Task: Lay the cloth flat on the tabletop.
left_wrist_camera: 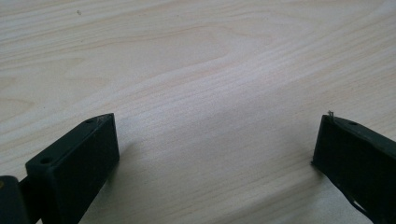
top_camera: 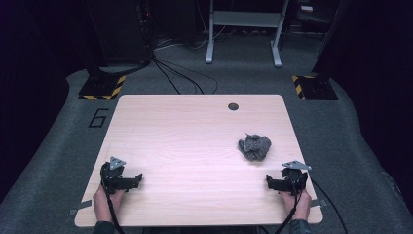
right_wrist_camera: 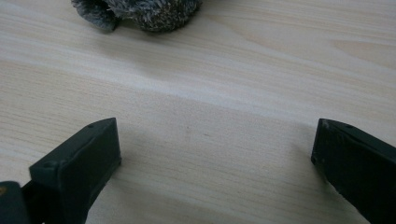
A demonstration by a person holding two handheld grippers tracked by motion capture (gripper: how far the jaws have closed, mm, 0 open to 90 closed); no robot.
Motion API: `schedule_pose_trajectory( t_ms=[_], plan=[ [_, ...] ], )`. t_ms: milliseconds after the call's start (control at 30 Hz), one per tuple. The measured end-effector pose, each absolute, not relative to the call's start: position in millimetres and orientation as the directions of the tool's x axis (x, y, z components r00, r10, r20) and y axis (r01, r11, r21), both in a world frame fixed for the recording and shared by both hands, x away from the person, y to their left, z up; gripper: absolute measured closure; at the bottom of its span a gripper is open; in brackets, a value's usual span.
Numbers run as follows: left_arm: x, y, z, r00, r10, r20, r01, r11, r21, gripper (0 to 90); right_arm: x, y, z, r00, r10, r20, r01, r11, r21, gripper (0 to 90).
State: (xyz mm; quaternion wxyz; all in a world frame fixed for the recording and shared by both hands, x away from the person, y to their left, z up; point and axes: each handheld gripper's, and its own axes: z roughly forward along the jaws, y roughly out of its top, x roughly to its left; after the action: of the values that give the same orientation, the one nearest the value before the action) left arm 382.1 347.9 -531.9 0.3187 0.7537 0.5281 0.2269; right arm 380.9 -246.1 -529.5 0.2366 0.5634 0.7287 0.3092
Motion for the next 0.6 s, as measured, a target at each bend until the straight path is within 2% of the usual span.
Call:
schedule_pose_trajectory(
  t_ms=[600],
  plan=[
    [382.0,347.8,-531.8,0.338,0.941,0.006,0.652,-0.239,0.719,0.1,382.0,-244.4,-528.6,-0.262,0.965,0.006,0.680,0.180,0.711,0.2]
  ],
)
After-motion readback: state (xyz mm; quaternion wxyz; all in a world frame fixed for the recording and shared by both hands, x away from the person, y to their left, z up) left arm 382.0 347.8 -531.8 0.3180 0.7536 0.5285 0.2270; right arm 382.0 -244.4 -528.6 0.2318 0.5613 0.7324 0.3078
